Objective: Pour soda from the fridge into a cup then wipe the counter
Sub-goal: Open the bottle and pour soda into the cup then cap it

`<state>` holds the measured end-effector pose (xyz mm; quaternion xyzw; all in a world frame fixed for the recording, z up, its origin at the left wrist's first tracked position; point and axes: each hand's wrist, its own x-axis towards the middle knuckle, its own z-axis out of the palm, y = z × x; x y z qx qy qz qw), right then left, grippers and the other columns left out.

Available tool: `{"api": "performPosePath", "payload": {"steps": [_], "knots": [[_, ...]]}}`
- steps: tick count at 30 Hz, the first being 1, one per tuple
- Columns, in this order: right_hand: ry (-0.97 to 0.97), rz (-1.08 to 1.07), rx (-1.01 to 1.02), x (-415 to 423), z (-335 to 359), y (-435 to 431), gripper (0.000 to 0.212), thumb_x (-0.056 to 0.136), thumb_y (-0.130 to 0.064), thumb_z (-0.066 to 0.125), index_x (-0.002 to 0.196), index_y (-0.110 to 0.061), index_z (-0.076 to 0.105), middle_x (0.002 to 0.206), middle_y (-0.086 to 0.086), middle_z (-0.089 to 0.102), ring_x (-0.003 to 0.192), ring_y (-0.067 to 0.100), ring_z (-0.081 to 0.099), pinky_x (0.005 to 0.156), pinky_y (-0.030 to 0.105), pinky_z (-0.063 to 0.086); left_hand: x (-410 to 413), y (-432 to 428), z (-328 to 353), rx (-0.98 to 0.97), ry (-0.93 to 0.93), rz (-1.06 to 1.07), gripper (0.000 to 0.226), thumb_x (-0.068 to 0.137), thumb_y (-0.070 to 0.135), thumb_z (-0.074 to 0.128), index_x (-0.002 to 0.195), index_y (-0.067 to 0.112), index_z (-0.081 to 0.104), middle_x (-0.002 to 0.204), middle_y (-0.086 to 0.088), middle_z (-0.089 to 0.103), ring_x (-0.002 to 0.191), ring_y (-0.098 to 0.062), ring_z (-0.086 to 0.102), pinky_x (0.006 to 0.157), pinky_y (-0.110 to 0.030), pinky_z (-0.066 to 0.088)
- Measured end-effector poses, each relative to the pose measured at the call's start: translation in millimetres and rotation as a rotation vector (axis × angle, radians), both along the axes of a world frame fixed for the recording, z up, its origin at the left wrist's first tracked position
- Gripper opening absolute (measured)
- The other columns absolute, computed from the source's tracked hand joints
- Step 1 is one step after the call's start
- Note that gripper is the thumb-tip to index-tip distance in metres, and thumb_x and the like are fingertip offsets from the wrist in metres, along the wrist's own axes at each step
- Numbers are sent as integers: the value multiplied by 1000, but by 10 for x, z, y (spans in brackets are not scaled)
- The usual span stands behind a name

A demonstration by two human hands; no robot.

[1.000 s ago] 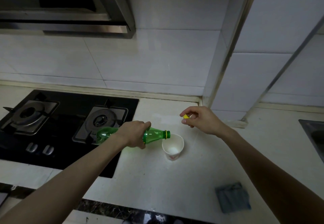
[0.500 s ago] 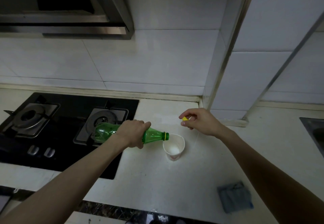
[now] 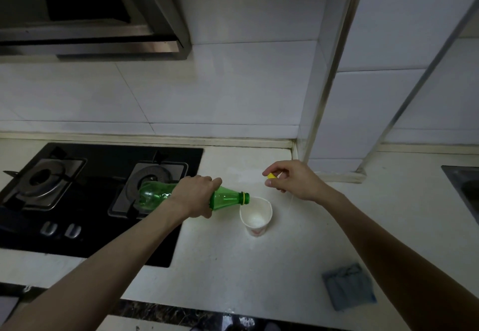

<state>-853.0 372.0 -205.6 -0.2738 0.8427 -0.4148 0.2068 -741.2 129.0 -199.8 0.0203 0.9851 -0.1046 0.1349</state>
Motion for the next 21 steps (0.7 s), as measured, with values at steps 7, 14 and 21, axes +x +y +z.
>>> {"api": "performPosePath", "payload": {"steps": [7,14,21], "knots": [[-51,-24,-82,44,49,17,19,84,-20,71,103,-24,71,97,-4,67,68,12,68,75,25,55,24,15,-79,240,32,93,67,68,46,77,123,23,47,112,2,64,96,-20,62,70,-32,47],[-68,-21,-111,92,128,-86,27,78,-17,77,103,-22,68,75,-14,66,63,7,66,63,15,49,19,101,-48,483,103,165,69,65,52,79,121,26,47,109,5,64,93,-18,59,70,-33,47],[-102,-33,-263,105,229,-188,28,75,-6,79,98,-19,70,83,-1,67,67,13,66,72,26,55,-3,98,51,720,92,221,67,60,49,84,114,26,52,92,2,65,81,-21,63,67,-33,51]]}}
